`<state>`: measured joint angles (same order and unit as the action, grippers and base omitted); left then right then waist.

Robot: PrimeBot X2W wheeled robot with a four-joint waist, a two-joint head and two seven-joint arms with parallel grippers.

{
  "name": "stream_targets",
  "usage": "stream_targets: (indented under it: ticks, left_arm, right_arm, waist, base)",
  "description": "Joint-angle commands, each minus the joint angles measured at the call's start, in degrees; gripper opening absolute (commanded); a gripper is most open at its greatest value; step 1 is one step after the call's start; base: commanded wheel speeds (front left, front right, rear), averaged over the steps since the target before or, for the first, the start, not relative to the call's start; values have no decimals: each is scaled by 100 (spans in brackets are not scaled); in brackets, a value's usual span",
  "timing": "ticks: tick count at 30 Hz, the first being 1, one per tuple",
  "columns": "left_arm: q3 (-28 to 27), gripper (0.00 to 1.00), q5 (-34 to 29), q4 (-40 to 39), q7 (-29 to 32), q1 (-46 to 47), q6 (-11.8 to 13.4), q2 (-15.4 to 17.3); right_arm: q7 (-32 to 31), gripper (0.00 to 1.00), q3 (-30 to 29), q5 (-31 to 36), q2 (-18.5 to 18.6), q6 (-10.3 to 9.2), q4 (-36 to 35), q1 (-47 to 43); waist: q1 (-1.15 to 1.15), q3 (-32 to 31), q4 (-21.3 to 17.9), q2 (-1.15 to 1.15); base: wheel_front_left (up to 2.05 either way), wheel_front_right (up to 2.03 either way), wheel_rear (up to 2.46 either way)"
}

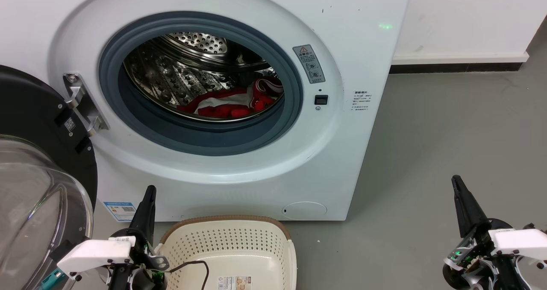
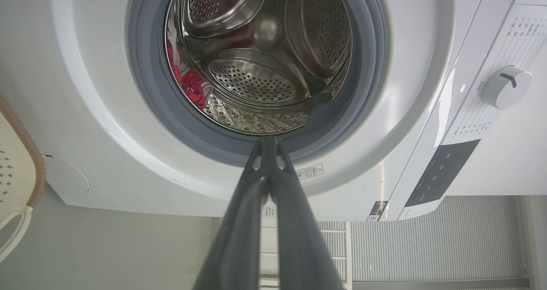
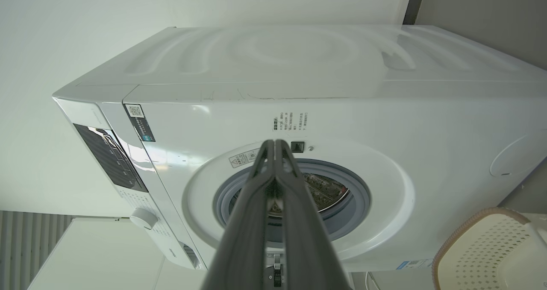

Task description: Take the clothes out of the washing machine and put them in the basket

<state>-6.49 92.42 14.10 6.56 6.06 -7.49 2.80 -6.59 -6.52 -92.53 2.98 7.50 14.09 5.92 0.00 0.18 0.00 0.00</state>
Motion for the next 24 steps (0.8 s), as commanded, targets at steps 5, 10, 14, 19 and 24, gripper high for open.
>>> stream_targets:
  ticks: [5,10,14,19,24]
  left_arm:
    - [-10,0,-1,0,11,47,-12,16]
    - [-10,0,-1,0,11,47,-12,16]
    - [-10,0,-1,0,11,47,-12,16]
    - [-10,0,-1,0,11,47,-12,16]
    - [7,100,0,53,-2,-35,0,-8]
  right_arm:
    - [-1,0,2,25,-14,-2,8,74]
    - [0,0,2,25,-14,-2,8,74]
    - [0,0,2,25,-14,-2,8,74]
    - [0,0,2,25,-14,-2,8,74]
    - [1,100,4,-2,-3,0,50,-34]
  waist:
    - [0,0,0,0]
    - [0,0,0,0]
    - [0,0,0,0]
    - [0,0,0,0]
    - [0,0,0,0]
  base:
    - [0,0,0]
    - [0,0,0]
    - [0,0,0]
    - [0,0,0]
    - [0,0,0]
